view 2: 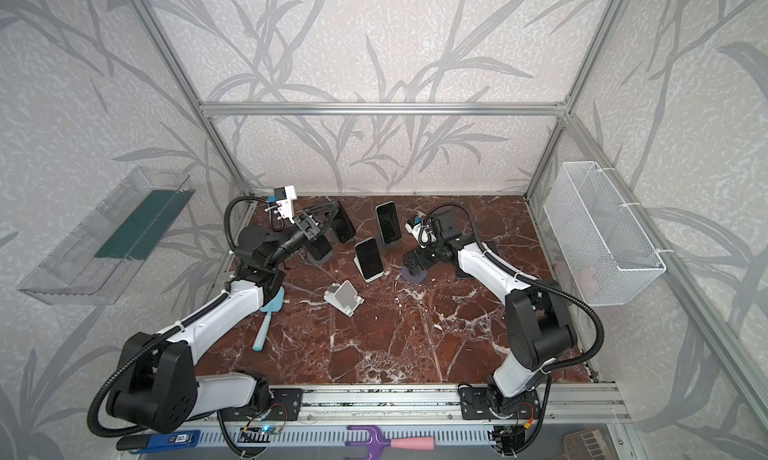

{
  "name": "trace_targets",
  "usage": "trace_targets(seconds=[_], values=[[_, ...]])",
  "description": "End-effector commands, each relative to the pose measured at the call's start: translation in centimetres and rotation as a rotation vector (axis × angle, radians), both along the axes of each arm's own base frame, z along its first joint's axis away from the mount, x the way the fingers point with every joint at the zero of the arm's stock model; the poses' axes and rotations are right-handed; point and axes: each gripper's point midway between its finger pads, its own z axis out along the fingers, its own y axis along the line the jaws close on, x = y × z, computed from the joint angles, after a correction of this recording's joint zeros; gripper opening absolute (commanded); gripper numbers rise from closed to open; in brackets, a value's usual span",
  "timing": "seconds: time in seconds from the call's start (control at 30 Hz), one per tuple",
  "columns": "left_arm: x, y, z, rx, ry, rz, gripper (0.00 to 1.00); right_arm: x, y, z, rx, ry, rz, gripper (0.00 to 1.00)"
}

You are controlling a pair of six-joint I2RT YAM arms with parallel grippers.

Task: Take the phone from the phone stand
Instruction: 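Swing the right gripper to the knocked-over grey stand and grasp it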

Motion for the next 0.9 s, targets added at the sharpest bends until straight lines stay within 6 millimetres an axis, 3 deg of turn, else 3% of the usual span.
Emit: trace_targets(seconds=[0.0,0.23,0.47,0.57,0.7,0.73,0.87], values=[[-0.9,0.2,1.8,-0.01,-0.059,-0.006,0.92,1.5,0.2,-0.3,-0.008,-0.045,-0.032,0.99],[-1.0,0.3,2.0,-0.013,-0.061,-0.002,0.92,1.5,0.5,-2.7,-0.028,0.009,-0.008,0.81],[-1.1,0.3,2.1,-0.019,-0.062,-0.007,0.92,0.4,0.8,-3.6,-0.027,0.049,0.031,0.62],[-1.0,0.3,2.1,-0.014,-0.064,-0.001,0.92,0.4,0.7,-3.1,-0.034,0.04,0.029,0.54],[-0.9,0.2,1.8,-0.015,-0.054,-0.005,0.92,0.8,0.0,-2.0,-0.049,-0.006,-0.014,0.51],[-0.8,0.2,1.6,-0.014,-0.05,-0.005,0.92,1.0,-0.2,-0.7,-0.044,-0.042,-0.03,0.51],[-0.8,0.2,1.7,-0.014,-0.051,-0.005,0.92,2.7,-1.8,1.1,-0.087,-0.147,-0.121,0.51]])
